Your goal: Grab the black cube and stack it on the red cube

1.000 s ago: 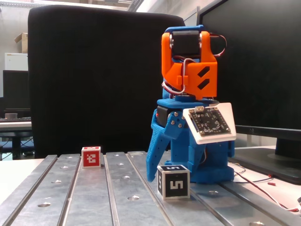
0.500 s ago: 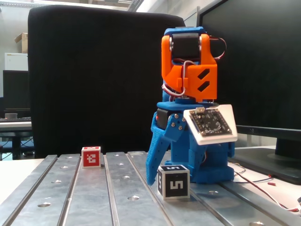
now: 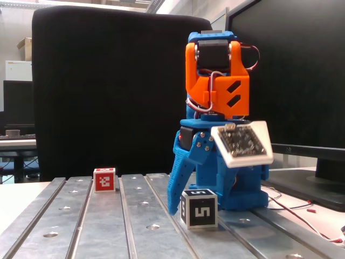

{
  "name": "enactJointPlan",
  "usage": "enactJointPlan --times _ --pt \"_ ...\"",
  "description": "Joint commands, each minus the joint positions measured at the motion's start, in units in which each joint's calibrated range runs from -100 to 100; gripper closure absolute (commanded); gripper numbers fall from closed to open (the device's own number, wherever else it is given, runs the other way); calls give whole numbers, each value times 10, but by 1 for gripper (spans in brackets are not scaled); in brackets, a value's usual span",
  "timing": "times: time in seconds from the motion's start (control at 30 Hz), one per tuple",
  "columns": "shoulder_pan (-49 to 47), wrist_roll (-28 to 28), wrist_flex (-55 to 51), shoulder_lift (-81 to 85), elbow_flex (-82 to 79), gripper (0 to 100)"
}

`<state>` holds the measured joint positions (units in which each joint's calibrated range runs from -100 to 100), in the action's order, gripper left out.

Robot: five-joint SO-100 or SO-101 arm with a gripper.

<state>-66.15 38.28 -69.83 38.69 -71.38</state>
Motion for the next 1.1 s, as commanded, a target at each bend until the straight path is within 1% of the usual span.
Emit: enactJointPlan --times 0.0,0.3,0.43,0.53,0.93,1.07 --pt "1 -2 -3 1 1 72" --pt "4 -2 -3 -3 1 72" --pt "6 -2 -3 0 1 76" --pt "6 -2 -3 1 1 76" --pt "6 -2 -4 0 1 77" --pt "6 0 -4 1 1 81"
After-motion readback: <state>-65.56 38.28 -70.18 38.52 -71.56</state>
